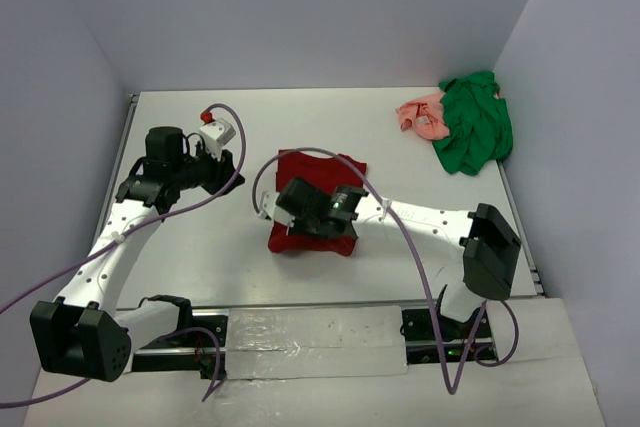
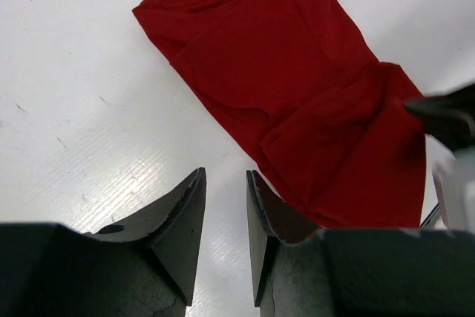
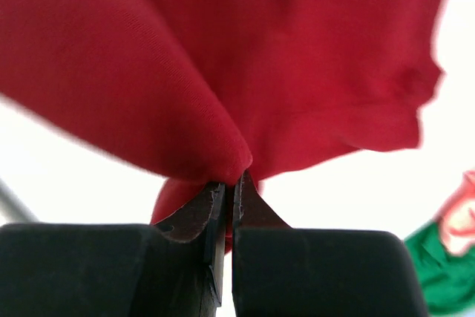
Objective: Fold and stack the t-shirts
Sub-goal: Grab one side of the 2/3 rectangular tshirt with right arm, then fold the long partially folded tshirt into a neat square
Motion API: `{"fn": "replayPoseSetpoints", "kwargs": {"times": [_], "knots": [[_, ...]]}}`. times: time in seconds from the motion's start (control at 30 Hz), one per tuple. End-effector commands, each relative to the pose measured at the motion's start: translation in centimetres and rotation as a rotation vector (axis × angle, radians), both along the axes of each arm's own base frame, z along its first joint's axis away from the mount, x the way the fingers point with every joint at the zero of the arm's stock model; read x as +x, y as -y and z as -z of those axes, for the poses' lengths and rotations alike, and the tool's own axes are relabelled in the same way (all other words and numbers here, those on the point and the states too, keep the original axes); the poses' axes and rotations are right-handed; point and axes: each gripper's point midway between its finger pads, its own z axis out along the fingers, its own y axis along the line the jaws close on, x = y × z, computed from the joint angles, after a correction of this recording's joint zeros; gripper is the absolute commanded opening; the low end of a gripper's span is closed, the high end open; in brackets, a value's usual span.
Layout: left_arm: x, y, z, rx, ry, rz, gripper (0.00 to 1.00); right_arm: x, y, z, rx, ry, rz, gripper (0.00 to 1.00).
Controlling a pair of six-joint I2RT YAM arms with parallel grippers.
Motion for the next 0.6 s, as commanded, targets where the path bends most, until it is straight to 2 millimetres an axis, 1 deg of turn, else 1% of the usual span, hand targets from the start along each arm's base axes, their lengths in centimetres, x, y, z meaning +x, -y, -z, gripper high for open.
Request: {"fn": "replayPoseSetpoints", "kwargs": {"times": [0.0, 0.03, 0.07, 0.13, 0.17, 0.23, 0.27, 0.3, 0.37, 0.4, 0.43, 0.5, 0.57], "knots": [[-0.1, 0.3, -2.6, -0.022, 0.068, 0.034, 0.38, 6.1, -0.2, -4.1, 0.055, 0.163, 0.084, 0.0], [-0.1, 0.3, -2.6, -0.023, 0.069, 0.035, 0.37, 7.1, 0.0, -4.5, 0.06, 0.178, 0.1, 0.0], [-0.1, 0.3, -2.6, -0.023, 0.066, 0.035, 0.37, 9.1, 0.5, -5.1, 0.065, 0.203, 0.136, 0.0], [-0.1, 0.4, -2.6, -0.025, 0.063, 0.039, 0.38, 11.0, 0.8, -5.8, 0.082, 0.224, 0.171, 0.0], [-0.1, 0.4, -2.6, -0.024, 0.062, 0.041, 0.38, 12.5, 1.0, -6.2, 0.092, 0.231, 0.195, 0.0], [-0.2, 0.4, -2.6, -0.024, 0.062, 0.041, 0.38, 14.0, 1.2, -6.6, 0.099, 0.246, 0.219, 0.0], [-0.2, 0.4, -2.6, -0.024, 0.061, 0.043, 0.38, 15.0, 1.1, -6.5, 0.097, 0.251, 0.227, 0.0], [-0.2, 0.4, -2.7, -0.024, 0.063, 0.041, 0.38, 16.1, 1.7, -6.5, 0.097, 0.257, 0.251, 0.0], [-0.3, 0.3, -2.7, -0.023, 0.064, 0.042, 0.38, 17.4, 1.6, -6.2, 0.097, 0.256, 0.261, 0.0], [-0.4, 0.3, -2.6, -0.022, 0.063, 0.043, 0.38, 18.1, 2.0, -6.0, 0.091, 0.261, 0.278, 0.0], [-0.4, 0.3, -2.7, -0.023, 0.065, 0.042, 0.38, 18.8, 1.9, -5.5, 0.086, 0.26, 0.283, 0.0], [-0.5, 0.4, -2.7, -0.023, 0.063, 0.045, 0.38, 19.7, 2.2, -5.1, 0.082, 0.265, 0.294, 0.0], [-0.5, 0.4, -2.6, -0.023, 0.062, 0.047, 0.38, 20.4, 2.2, -4.2, 0.069, 0.256, 0.298, 0.0]]}}
